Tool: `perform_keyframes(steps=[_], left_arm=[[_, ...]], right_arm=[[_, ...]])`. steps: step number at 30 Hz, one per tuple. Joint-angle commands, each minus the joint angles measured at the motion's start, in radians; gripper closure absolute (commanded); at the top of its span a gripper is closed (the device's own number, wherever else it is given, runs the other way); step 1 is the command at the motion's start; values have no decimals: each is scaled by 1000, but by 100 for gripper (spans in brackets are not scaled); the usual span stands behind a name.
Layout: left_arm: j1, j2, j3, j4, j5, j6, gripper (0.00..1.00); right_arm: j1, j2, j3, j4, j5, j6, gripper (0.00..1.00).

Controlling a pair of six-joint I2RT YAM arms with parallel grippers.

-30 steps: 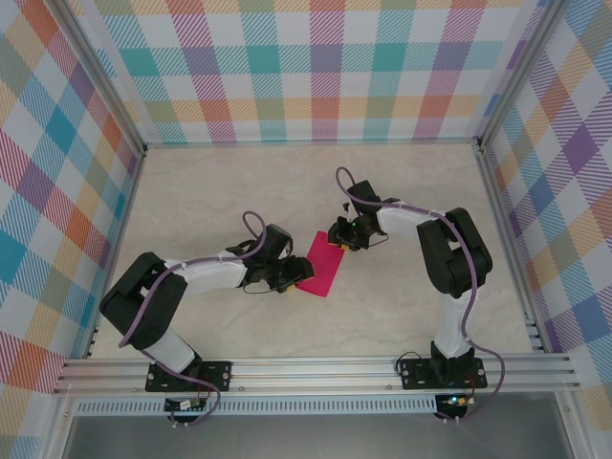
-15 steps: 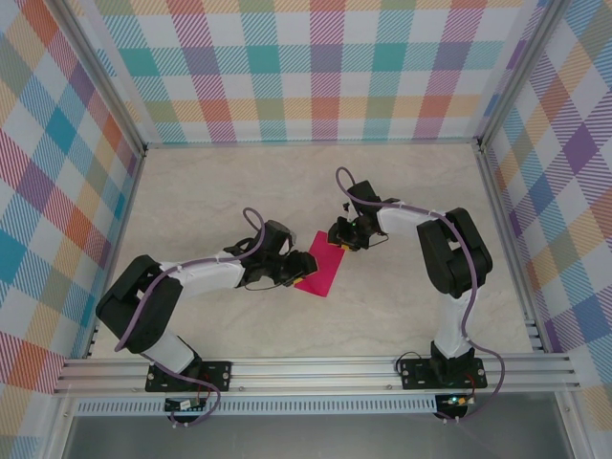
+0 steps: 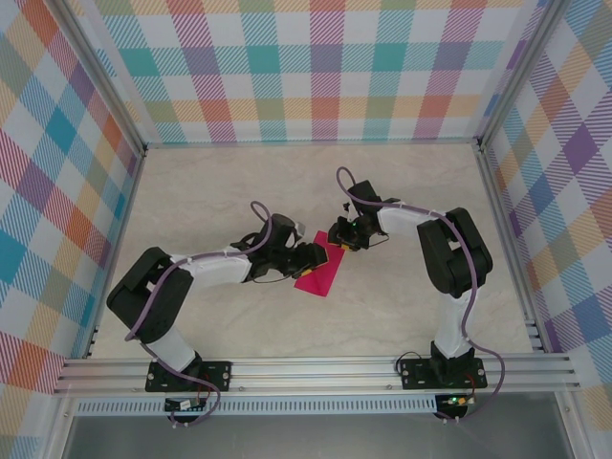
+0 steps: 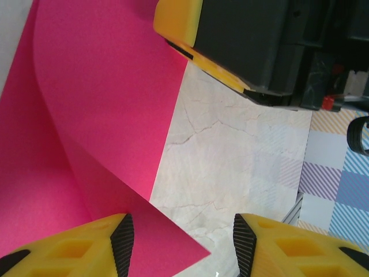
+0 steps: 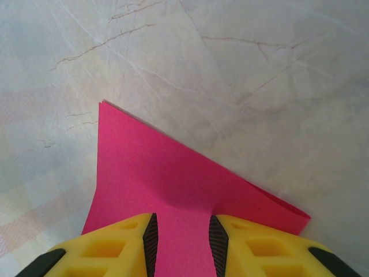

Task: Fold a paper plane with a square sheet of paper (pick it up from the middle)
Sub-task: Fold the triangle a second time at the center of the table.

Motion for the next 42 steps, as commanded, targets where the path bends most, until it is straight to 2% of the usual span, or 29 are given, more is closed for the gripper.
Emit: perform_keyframes(steps=[1,4,10,14,18,27,42], left_arm=[[-3,33,22,32,6,8,49],[-3,48,18,27,-13,12,52],[-3,57,-7,19,-44,18,66],[-3,59,-21,17,-63,21,76],[-3,64,-23,19,-67,24,81],[-3,69,-25,20,-66,20,85],[-3,61,-27,19,-63,17,86]], right_arm=[[10,40,-31,-38,-8,15,66],[8,-11,-36,-23,-35,9,66],[7,-167,-80,23,-122,-23,66],[7,-251,-177,75,-204,-21,66],[10,-314,-272,106,-263,-11,66],[49,-320,-368,177,-345,15,64],[54,-248,-338,181,-313,14,72]])
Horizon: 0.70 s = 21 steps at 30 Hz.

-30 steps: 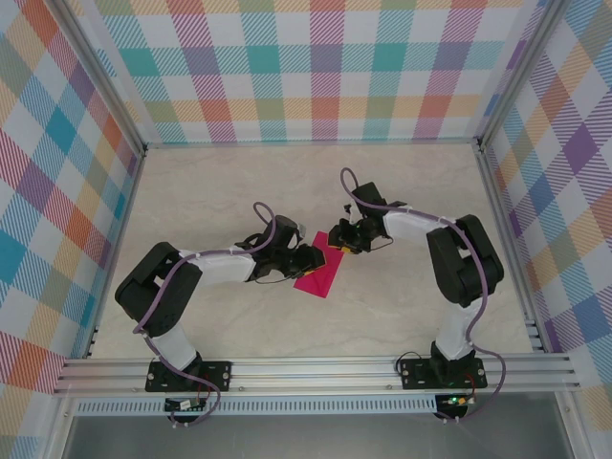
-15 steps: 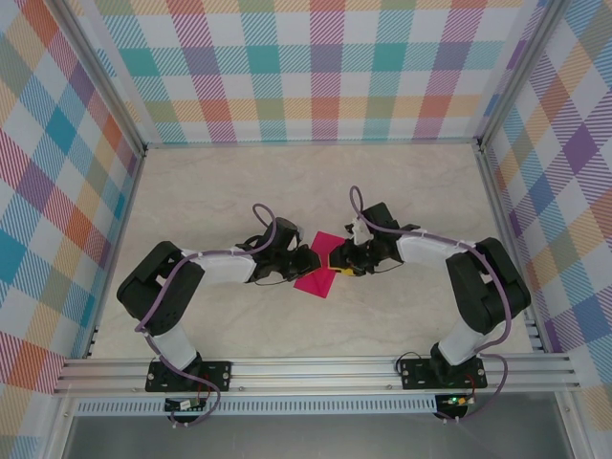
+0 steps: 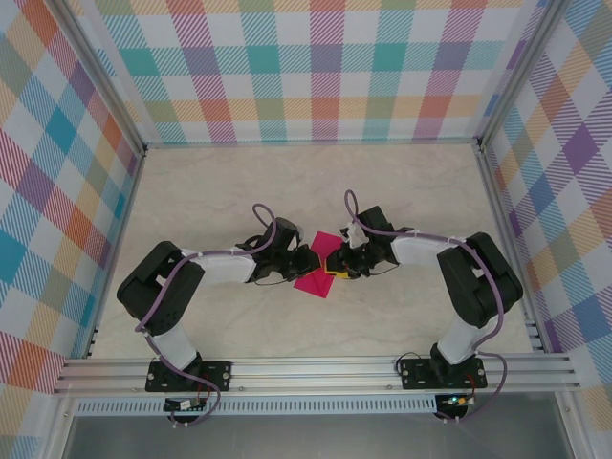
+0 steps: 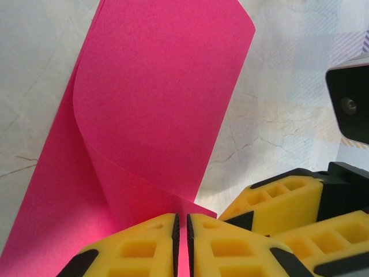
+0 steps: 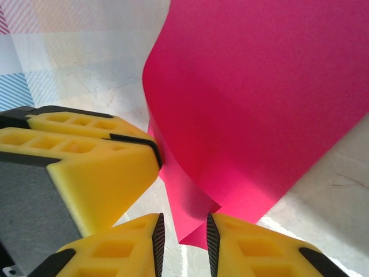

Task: Fold a paper plane with a square sheet of paper (pick it up from the middle)
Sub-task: Fold the triangle a second time at the center of the table.

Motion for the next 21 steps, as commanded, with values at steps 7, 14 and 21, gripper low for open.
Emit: perform_keyframes(steps=[7,14,21], left_arm=[[-2,3,-15,-2,-6,11,86],[-2,-2,-15,-5,-10,9,87],[-1,-7,-15,-10,-7,12,86]], right_arm=[[5,14,25,-11,40,-4,68],[5,31,25,41,-17,17,79],[5,24,26,45,4,26,83]])
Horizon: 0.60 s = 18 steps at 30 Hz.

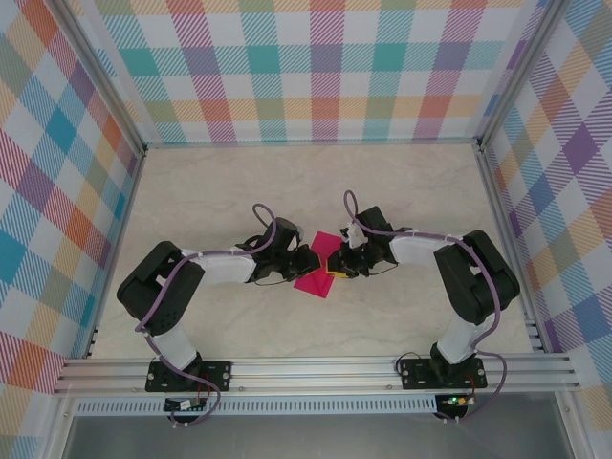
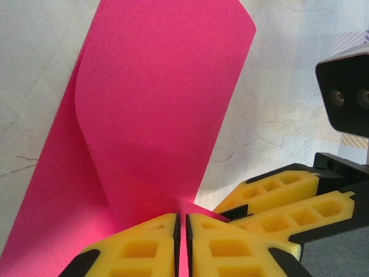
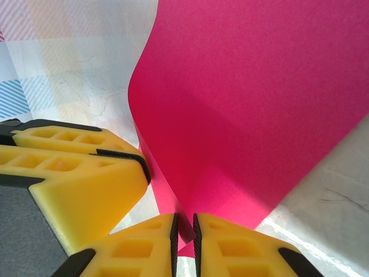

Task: Fold a paper plane with a square sheet of paper (pick it up from the middle)
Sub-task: Fold the triangle a second time at the center of the table.

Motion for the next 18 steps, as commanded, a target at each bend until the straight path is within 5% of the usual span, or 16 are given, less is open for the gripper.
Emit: perform_keyframes(steps=[1,18], left_arm=[[-2,-7,-14,-8,-5,11,87],[-8,4,-5,61,73,-12,84]], right_arm=[[3,5,24,25,-7,11,84],[3,31,47,-51,100,-14,93]])
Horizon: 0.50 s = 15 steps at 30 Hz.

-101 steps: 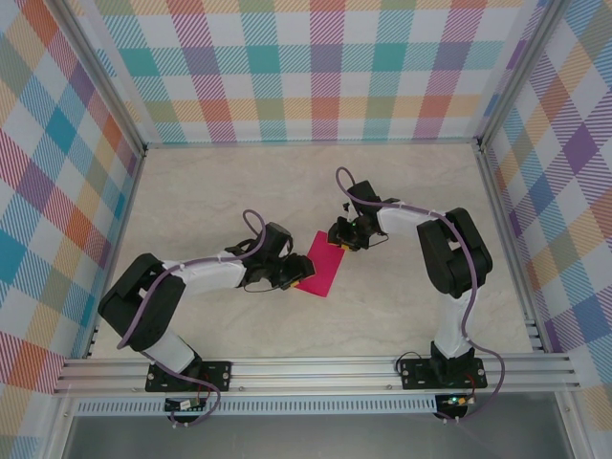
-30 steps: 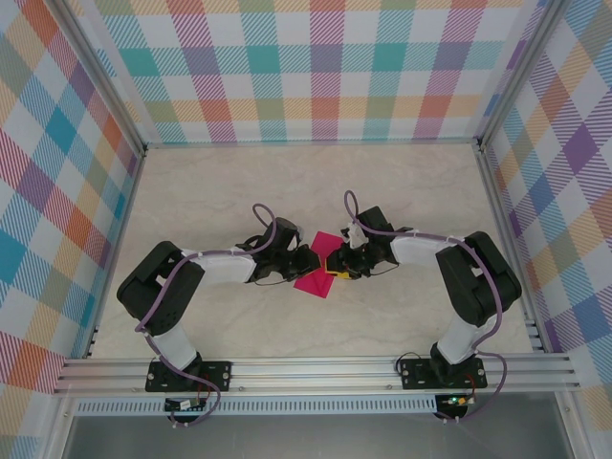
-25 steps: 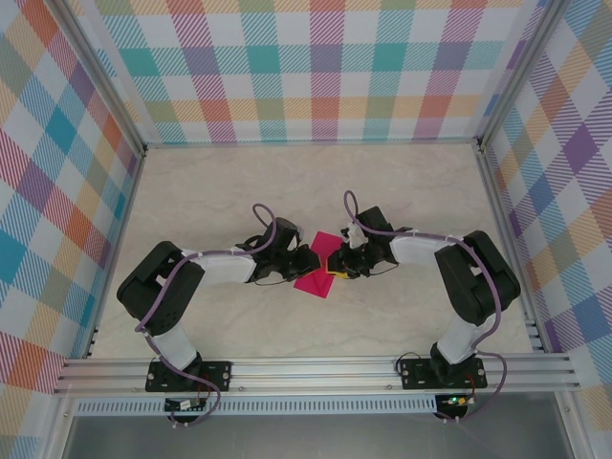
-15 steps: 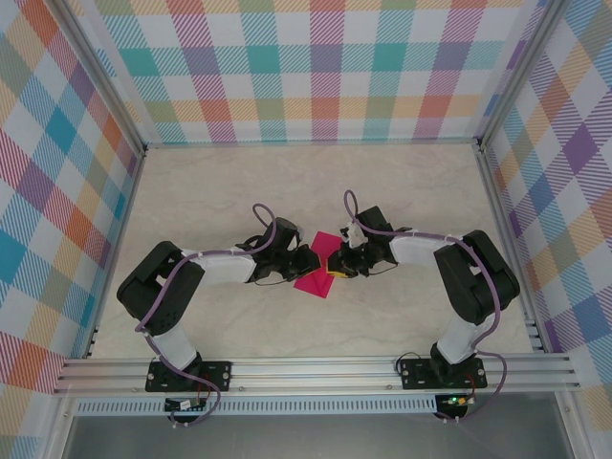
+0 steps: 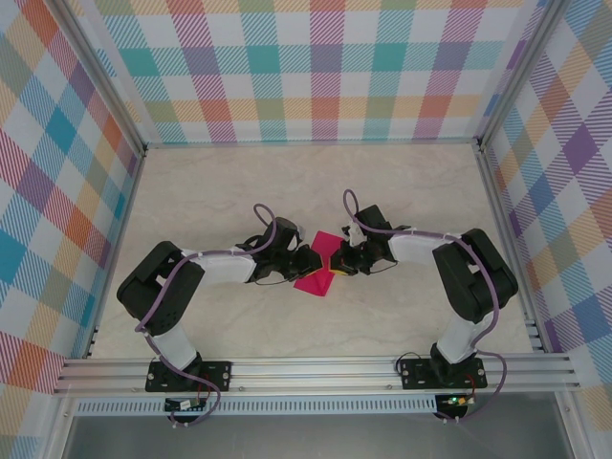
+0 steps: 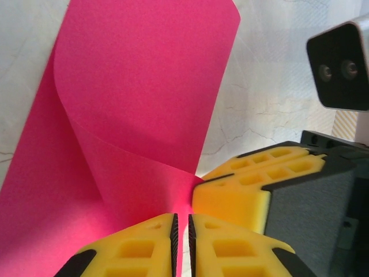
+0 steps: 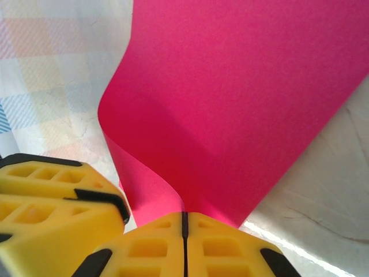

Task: Fold a paper plane with a square sheet of paper (pick it up from the middle)
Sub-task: Fold the triangle a second time at the center of the table.

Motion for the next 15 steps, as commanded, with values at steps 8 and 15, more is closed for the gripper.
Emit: perform_keyframes(steps=[8,15], left_arm=[[-13,40,5,54,49,-2,84],[-20,61,19,44,49,9,85]], right_arm=[[3,17,32,-52,48,-36,93],[3,23,37,-64,65,-40,93]])
